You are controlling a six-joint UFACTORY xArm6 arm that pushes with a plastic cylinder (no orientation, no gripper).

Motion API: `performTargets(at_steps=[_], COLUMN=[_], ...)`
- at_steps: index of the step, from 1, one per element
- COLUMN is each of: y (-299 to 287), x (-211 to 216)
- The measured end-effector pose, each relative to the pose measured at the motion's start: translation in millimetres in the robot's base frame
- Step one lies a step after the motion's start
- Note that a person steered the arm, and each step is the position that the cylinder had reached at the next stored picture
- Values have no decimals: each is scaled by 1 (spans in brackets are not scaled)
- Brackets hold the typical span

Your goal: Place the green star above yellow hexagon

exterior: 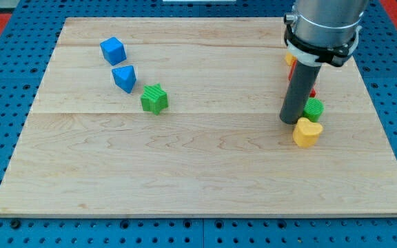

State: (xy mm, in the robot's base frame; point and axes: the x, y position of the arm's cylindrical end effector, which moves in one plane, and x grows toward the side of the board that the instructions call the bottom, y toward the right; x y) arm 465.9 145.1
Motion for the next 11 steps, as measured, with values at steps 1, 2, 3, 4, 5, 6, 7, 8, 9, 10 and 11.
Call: performTargets(at_steps=[1, 2, 3, 4, 5, 6, 7, 8, 9, 10, 11], y=[10, -25, -76, -152, -192, -204, -248, -256, -218, -158, -100], x=[14, 13, 20, 10, -6, -1, -16, -48, -59, -55, -85])
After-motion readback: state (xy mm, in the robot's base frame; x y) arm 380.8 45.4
